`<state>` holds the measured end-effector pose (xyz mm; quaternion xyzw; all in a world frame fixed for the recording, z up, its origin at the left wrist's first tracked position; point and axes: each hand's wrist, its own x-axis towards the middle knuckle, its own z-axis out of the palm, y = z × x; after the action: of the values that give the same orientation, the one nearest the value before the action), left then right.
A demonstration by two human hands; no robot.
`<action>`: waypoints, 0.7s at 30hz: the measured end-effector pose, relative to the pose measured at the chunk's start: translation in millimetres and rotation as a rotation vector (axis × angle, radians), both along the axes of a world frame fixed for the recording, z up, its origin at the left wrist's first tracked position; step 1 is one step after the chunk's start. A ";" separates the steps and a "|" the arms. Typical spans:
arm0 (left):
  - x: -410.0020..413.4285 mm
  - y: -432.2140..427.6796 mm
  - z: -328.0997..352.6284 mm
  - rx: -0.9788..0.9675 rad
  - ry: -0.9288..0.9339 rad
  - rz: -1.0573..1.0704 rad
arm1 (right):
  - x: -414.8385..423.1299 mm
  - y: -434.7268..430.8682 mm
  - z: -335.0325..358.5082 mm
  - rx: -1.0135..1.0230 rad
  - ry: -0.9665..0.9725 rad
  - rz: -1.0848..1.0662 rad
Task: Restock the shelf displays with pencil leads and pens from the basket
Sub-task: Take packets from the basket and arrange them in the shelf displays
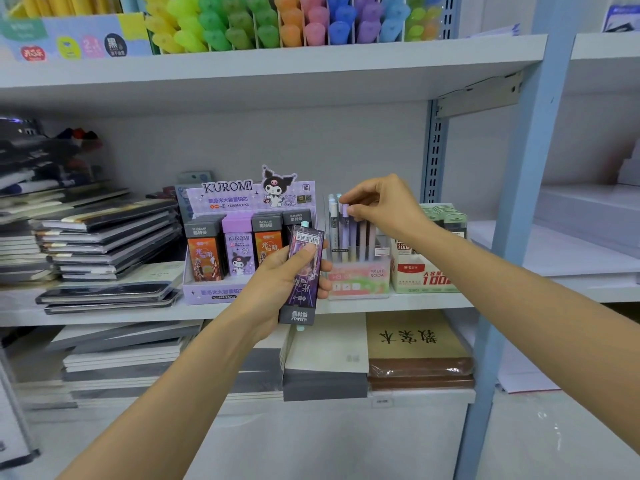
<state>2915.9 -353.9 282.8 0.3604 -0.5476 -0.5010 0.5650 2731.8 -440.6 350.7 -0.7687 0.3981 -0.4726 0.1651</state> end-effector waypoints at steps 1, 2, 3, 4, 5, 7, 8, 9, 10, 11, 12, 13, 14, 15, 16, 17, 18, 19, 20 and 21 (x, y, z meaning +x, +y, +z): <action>0.1 0.9 0.2 -0.001 -0.007 -0.006 | 0.1 2.1 1.0 -0.032 -0.002 -0.017; -0.1 1.9 0.2 -0.003 -0.016 -0.015 | 0.3 5.1 2.2 -0.079 -0.012 -0.030; -0.6 3.0 0.3 -0.006 -0.024 -0.026 | 0.5 8.9 3.8 -0.111 -0.033 -0.012; -1.7 4.2 0.3 -0.009 -0.028 -0.042 | 0.5 13.4 5.1 -0.097 -0.056 0.049; -3.2 5.2 0.7 -0.013 -0.030 -0.061 | 0.9 18.8 6.2 -0.033 -0.063 0.142; -7.7 7.5 1.9 -0.024 -0.035 -0.102 | 1.4 28.1 4.4 0.130 0.017 0.304; -10.1 8.7 2.8 -0.027 -0.041 -0.119 | 1.7 32.0 2.4 0.179 0.082 0.342; -11.7 9.9 3.5 -0.028 -0.044 -0.133 | 1.5 35.1 0.9 0.204 0.118 0.364; -12.7 11.1 4.0 -0.029 -0.045 -0.142 | 0.3 36.6 0.1 0.209 0.109 0.370; -12.6 12.3 4.1 -0.029 -0.046 -0.150 | -1.5 37.3 0.9 0.203 0.054 0.365; -11.4 13.1 4.1 -0.025 -0.049 -0.157 | -3.8 37.3 2.1 0.188 -0.028 0.345; -9.7 14.0 3.6 -0.020 -0.055 -0.165 | -7.1 37.2 4.0 0.168 -0.118 0.313; -8.2 14.7 3.2 -0.013 -0.062 -0.168 | -11.5 36.4 5.8 0.148 -0.208 0.277; -7.0 15.2 2.4 -0.006 -0.067 -0.161 | -16.4 35.3 7.3 0.137 -0.287 0.250; -6.7 15.1 1.6 0.000 -0.065 -0.141 | -20.6 34.2 7.7 0.135 -0.342 0.234; -7.0 14.7 0.4 0.004 -0.053 -0.116 | -23.7 33.9 6.8 0.147 -0.370 0.232; -8.2 14.2 -0.7 0.006 -0.038 -0.093 | -25.3 34.0 4.4 0.173 -0.381 0.242; -9.5 14.0 -1.9 0.007 -0.032 -0.076 | -25.8 34.8 1.4 0.209 -0.387 0.261; -11.5 14.0 -3.0 0.009 -0.040 -0.067 | -25.9 35.6 -1.9 0.239 -0.392 0.280; -13.3 14.5 -4.0 0.012 -0.050 -0.070 | -26.0 35.9 -4.8 0.255 -0.401 0.294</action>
<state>2902.5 -339.4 278.8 0.3569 -0.5708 -0.5144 0.5312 2705.7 -404.7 345.9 -0.6825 0.2978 -0.5323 0.4026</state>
